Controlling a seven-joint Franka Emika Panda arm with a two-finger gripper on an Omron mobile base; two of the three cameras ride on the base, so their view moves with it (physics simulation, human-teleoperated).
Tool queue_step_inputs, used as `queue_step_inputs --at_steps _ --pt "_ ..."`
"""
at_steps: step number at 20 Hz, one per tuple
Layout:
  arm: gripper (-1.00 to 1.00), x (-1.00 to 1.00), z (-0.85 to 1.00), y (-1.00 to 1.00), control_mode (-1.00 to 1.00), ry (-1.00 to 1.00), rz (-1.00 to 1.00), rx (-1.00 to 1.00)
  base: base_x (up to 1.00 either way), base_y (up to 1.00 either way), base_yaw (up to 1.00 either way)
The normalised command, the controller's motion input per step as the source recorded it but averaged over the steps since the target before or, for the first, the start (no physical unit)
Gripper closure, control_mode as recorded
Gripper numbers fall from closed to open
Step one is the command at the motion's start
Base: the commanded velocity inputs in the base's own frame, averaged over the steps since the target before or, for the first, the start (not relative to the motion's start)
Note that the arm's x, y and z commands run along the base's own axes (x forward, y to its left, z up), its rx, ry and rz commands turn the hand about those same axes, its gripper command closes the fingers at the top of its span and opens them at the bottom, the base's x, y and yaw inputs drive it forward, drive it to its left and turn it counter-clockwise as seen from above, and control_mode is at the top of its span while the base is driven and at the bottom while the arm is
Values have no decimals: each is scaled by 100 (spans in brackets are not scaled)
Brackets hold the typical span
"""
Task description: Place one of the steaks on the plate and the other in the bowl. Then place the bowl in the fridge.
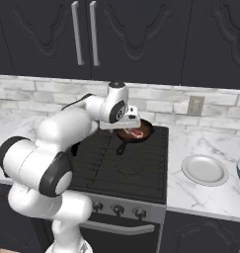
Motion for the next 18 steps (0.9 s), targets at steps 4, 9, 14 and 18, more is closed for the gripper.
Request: queue_step_inputs --at_steps 4,9,14,18 --pt "-100 39 -18 -4 -100 0 11 0 0 0 0" --pt "-100 37 -25 -1 -100 3 12 0 0 0 0" --pt "-100 43 -11 -7 -100 4 10 0 0 0 0" --pt "-100 37 -1 -11 -100 9 7 0 0 0 0"
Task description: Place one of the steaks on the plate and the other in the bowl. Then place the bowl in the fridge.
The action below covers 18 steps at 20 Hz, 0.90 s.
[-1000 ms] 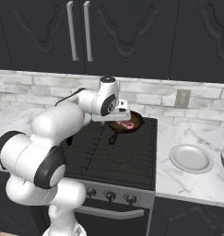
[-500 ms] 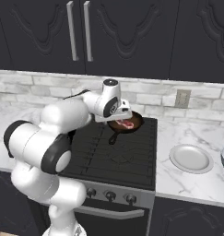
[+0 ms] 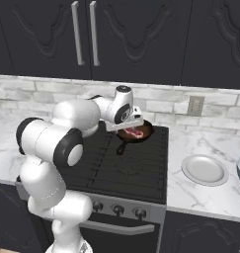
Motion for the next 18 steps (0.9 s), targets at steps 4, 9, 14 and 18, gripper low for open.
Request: queue_step_inputs --at_steps 4,9,14,18 --pt "-100 41 -3 -13 -100 8 8 0 0 0 0" --pt "-100 20 -21 -17 -100 6 8 0 0 0 0" --pt "-100 6 -16 0 -100 7 5 0 0 0 0" --pt "-100 26 -11 -3 -100 1 7 0 0 0 0"
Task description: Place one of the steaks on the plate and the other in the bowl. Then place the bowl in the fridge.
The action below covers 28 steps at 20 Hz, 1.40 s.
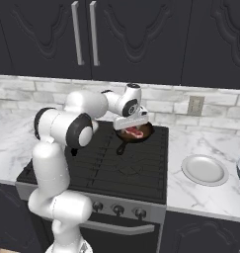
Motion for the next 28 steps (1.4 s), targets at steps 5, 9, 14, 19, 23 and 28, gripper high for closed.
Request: queue_step_inputs --at_steps 5,9,14,19,23,28 --pt "-100 12 -16 -2 -100 1 6 0 0 0 0" --pt "-100 26 -18 -6 -100 0 6 0 0 0 0" --pt "-100 29 -15 -7 -100 2 4 0 0 0 0" --pt "-100 22 -20 -9 -100 0 4 0 0 0 0" --pt "-100 25 -20 -4 -100 2 0 0 0 0 0" --pt "-100 25 -15 -5 -100 5 0 0 0 0 0"
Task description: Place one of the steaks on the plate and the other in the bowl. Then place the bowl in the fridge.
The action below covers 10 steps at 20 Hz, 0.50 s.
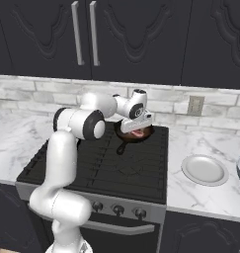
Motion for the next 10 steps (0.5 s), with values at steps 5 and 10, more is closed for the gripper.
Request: queue_step_inputs --at_steps 5,10 --pt "-100 19 -19 -3 -100 3 1 0 0 0 0" --pt "-100 10 -8 -1 -100 0 6 0 0 0 0"
